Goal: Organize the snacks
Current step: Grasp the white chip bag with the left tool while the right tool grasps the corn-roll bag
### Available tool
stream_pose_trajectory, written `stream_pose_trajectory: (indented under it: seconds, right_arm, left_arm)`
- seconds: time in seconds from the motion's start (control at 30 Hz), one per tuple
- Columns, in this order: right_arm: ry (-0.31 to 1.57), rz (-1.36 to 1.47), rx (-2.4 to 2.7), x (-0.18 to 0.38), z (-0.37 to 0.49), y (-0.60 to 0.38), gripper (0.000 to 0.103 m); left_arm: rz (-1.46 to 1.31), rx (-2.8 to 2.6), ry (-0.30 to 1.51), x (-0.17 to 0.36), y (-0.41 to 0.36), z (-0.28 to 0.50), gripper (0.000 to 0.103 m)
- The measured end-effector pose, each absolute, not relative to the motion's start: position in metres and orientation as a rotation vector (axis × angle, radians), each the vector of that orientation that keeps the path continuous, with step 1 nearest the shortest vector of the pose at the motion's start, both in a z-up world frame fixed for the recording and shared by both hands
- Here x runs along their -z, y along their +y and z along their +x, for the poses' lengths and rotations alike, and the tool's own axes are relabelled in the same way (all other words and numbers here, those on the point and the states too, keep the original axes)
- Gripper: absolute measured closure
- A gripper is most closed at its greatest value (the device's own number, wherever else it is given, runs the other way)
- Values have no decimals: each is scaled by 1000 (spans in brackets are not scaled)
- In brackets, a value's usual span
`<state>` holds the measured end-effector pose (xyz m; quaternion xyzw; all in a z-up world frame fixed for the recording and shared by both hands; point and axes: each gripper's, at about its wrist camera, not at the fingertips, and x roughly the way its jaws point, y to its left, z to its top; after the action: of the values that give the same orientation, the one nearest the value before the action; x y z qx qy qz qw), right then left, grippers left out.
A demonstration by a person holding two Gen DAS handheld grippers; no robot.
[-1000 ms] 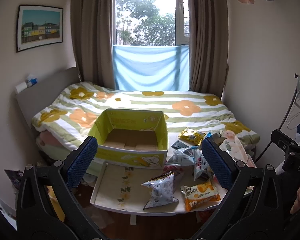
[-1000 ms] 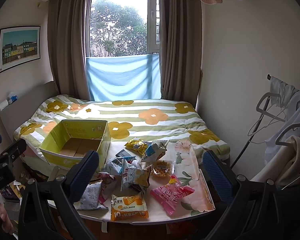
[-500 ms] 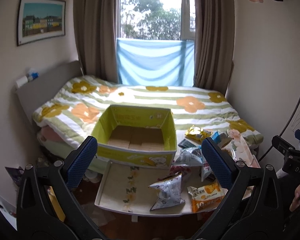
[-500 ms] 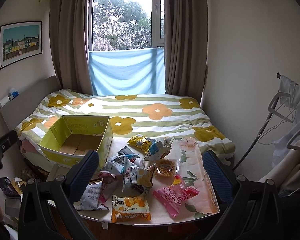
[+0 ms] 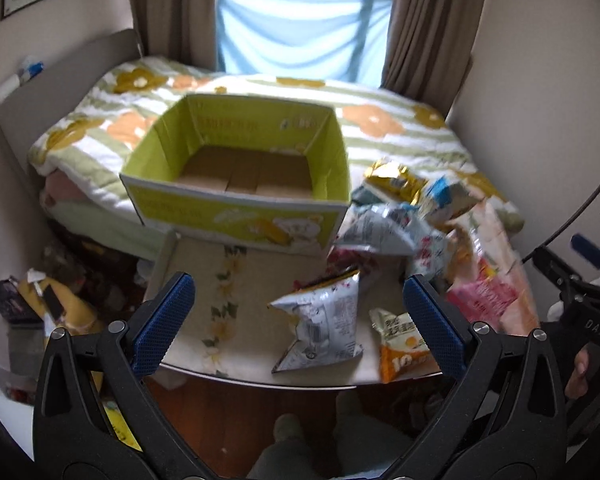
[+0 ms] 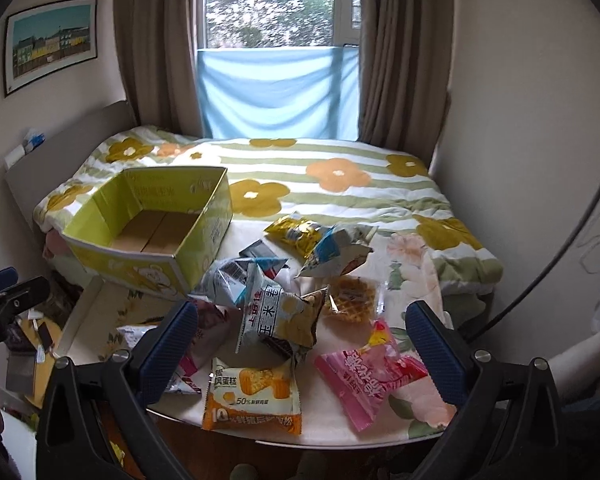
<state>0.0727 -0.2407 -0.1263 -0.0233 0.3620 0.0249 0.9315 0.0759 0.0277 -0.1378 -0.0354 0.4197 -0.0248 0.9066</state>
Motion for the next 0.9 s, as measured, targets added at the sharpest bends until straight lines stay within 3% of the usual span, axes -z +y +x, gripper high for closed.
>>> stream_pose_trajectory:
  seconds: [0.4,0.73,0.9]
  right_arm:
    - [867,-269,-336,219,136,-257,0]
    - [862,-528,-546,258,165,-244,0]
    - [838,-574,-612,264,174,-236,0]
  left_arm:
    - [-146,-100,1115,241,-12,111,0]
    - [-157,-250,1170,294,-27,125,1]
    - [-174,-299,1175,305,-25,128,12]
